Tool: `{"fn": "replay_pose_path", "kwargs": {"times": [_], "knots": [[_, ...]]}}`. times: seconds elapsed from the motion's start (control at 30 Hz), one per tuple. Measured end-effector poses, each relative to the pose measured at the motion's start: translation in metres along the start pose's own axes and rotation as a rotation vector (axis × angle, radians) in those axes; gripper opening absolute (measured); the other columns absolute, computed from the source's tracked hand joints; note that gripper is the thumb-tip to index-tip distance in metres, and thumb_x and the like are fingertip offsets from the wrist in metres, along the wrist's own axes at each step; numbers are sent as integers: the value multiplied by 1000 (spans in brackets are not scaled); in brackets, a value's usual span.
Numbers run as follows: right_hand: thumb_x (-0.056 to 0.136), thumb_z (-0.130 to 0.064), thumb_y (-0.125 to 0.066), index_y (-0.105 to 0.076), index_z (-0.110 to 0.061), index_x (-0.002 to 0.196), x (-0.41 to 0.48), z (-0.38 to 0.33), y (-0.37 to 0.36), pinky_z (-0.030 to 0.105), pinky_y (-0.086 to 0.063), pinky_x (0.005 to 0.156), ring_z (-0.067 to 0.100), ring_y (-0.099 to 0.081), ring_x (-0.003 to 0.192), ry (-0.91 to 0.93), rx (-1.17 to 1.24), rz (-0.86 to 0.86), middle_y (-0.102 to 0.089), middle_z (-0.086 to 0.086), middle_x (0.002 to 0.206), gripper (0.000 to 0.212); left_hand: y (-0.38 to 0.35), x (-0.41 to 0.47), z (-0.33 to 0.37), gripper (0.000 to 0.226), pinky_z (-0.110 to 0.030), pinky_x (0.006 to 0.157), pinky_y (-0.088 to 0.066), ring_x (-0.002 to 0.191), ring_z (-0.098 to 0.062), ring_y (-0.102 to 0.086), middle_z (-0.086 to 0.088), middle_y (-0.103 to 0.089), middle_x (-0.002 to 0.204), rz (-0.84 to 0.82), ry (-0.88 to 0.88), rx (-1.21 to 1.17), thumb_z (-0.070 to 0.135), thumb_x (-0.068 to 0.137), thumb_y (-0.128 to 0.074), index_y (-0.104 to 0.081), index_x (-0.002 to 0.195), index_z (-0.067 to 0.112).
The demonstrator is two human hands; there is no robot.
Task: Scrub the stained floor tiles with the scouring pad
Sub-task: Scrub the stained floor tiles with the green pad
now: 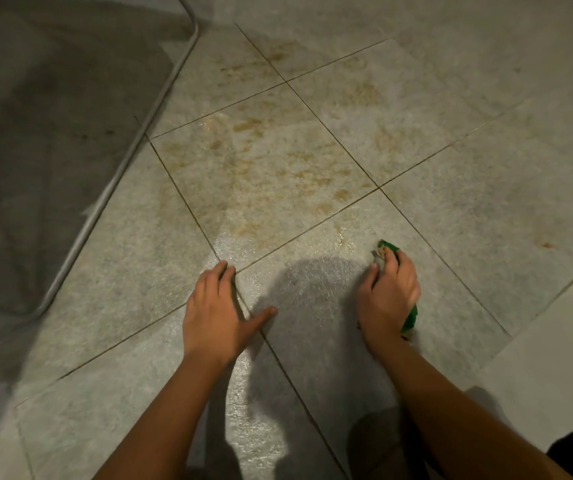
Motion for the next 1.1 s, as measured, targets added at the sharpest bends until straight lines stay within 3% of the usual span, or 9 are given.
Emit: {"fn": "replay_pose_path", "kwargs": {"times": [0.2,0.4,0.63,0.73,0.97,1.1], "knots": [[92,-13,-46,-51,-2,126,4,-48,-24,35,-27,102,29,-45,119,137,67,-70,-52,18,127,35,9,-4,-42,111,-41,116,-17,143,-26,-16,-6,-23,154,61,75,58,86,65,-21,-26,147,11],[93,-23,-42,-55,-2,122,-7,-47,-27,33,-29,99,28,-49,114,419,137,-173,-55,15,124,38,20,11,-64,109,-43,117,-19,143,-26,-14,-7,-20,154,59,130,39,85,66,-34,-25,147,12],[88,-5,-55,-58,3,116,-3,-70,-46,44,-39,94,34,-53,108,119,109,43,-57,21,116,29,20,16,-76,116,-40,117,-15,143,-25,-9,-3,-16,156,28,129,63,90,61,-14,-21,149,15],[88,-6,-54,-57,1,118,-7,-89,-54,45,-40,93,34,-52,108,153,131,-10,-57,20,117,30,21,12,-69,116,-37,117,-10,144,-26,-8,-5,-15,157,18,140,43,91,64,-20,-20,149,13],[88,-14,-48,-55,0,121,-29,-98,-51,39,-37,97,28,-50,112,465,174,-250,-56,16,121,37,30,17,-68,105,-35,117,-14,144,-24,-10,-3,-18,156,8,136,14,80,70,-45,-20,148,14],[88,-14,-49,-57,-1,119,-27,-97,-50,35,-32,96,28,-50,112,451,152,-208,-57,15,120,34,31,17,-68,106,-36,117,-19,142,-24,-15,-4,-22,154,34,120,0,81,69,-45,-24,147,13]]}}
Point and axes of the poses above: each hand's wrist, its own x-axis towards the middle knuckle, its own y-axis out of the back of the hand, z = x × y, the point moved 1 cm from there along x, towards the middle knuckle
